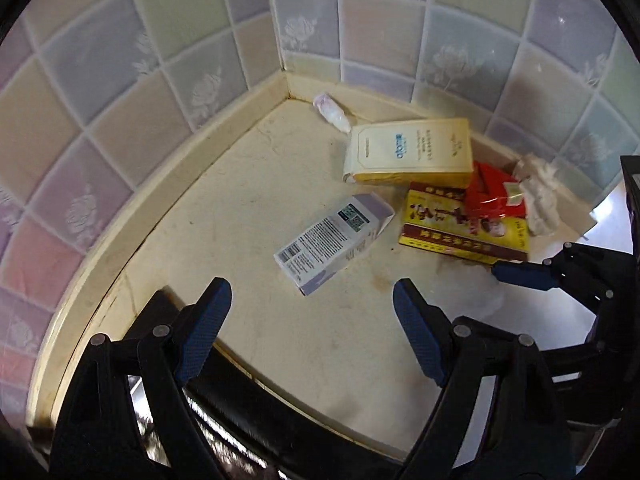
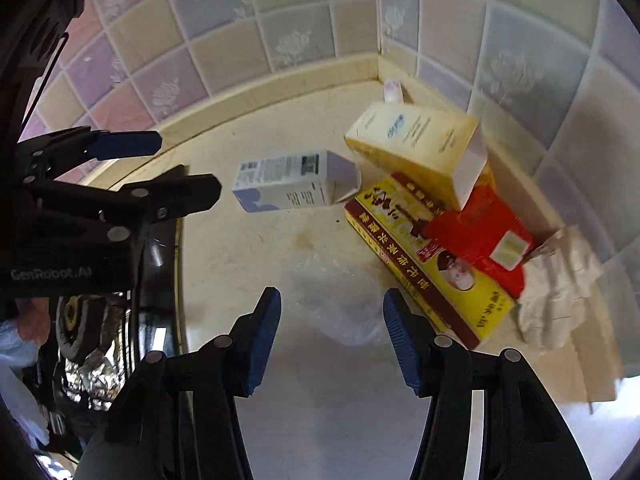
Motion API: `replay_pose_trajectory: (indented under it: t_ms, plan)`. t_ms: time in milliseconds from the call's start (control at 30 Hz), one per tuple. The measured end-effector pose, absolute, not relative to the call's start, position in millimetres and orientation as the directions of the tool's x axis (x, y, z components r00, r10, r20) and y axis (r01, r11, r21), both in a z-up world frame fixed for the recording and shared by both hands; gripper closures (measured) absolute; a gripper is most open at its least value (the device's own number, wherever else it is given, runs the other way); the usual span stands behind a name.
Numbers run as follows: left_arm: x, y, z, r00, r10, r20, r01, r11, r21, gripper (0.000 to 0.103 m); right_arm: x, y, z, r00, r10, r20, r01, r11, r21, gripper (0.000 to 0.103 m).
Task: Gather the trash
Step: 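Grasp the white milk carton with the left tool while the right tool grasps the clear plastic bag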
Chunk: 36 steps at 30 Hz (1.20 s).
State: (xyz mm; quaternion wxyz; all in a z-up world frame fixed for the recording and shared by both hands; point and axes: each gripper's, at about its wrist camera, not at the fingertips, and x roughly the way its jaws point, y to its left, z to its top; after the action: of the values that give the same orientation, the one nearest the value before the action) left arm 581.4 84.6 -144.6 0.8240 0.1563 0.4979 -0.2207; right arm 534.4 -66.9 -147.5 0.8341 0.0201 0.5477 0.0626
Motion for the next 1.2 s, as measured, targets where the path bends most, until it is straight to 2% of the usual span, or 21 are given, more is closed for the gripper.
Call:
replay_pose_trajectory:
  t_ms: [67, 100, 133, 333, 467, 633, 700, 767, 867, 967, 1200]
  plan:
    - [593.7, 79.8, -159.8, 0.389, -0.203, -0.899, 0.535, 0.844, 0.041, 0.022, 539.7, -68.1, -160.0, 0.397, 0.109, -0.911, -0.063, 0.994, 0.092, 0.048]
    - [595.7, 77.2, -163.7, 0.384, -0.202, -0.901, 0.541, 0.84, 0.042, 0.022, 540.4, -68.2, -163.4, 0.405, 0.103, -0.908, -0.058, 0.994, 0.087, 0.052]
    - [600.3, 75.4, -168.4, 0.378, -0.203, -0.903, 0.547, 0.836, 0.041, 0.022, 543.6, -69.4, -167.5, 0.406, 0.106, -0.908, -0.053, 0.994, 0.093, 0.061]
    - [624.3, 67.0, -188.1, 0.356, -0.22, -0.908, 0.562, 0.827, 0.019, 0.022, 549.5, -86.1, -172.8, 0.412, 0.138, -0.901, -0.003, 0.989, 0.15, 0.082]
    - [638.1, 59.3, -200.5, 0.335, -0.217, -0.917, 0.572, 0.82, 0.015, 0.022, 548.2, -105.2, -162.9, 0.446, 0.179, -0.877, 0.066, 0.97, 0.232, 0.083]
    - [648.4, 51.8, -218.3, 0.228, -0.209, -0.951, 0.584, 0.811, -0.038, 0.022, 543.2, -118.1, -153.5, 0.478, 0.2, -0.855, 0.11, 0.952, 0.285, 0.083]
    - [651.4, 49.5, -223.9, 0.206, -0.199, -0.958, 0.584, 0.811, -0.043, 0.029, 542.4, -119.8, -153.0, 0.49, 0.189, -0.851, 0.13, 0.95, 0.285, 0.084]
    - [652.4, 48.3, -225.8, 0.202, -0.193, -0.96, 0.583, 0.811, -0.041, 0.048, 542.7, -122.1, -151.2, 0.497, 0.178, -0.849, 0.146, 0.948, 0.284, 0.084]
    - [652.6, 47.3, -226.8, 0.192, -0.187, -0.963, 0.569, 0.821, -0.046, 0.061, 544.8, -123.9, -147.4, 0.499, 0.179, -0.848, 0.163, 0.941, 0.295, 0.084]
    - [650.1, 47.2, -225.7, 0.175, -0.175, -0.969, 0.551, 0.833, -0.05, 0.067, 539.9, -122.2, -145.7, 0.498, 0.177, -0.849, 0.163, 0.942, 0.293, 0.084]
    - [625.0, 48.0, -203.3, 0.177, -0.204, -0.963, 0.541, 0.837, -0.078, 0.07, 525.6, -121.1, -137.0, 0.508, 0.188, -0.841, 0.152, 0.941, 0.302, 0.084]
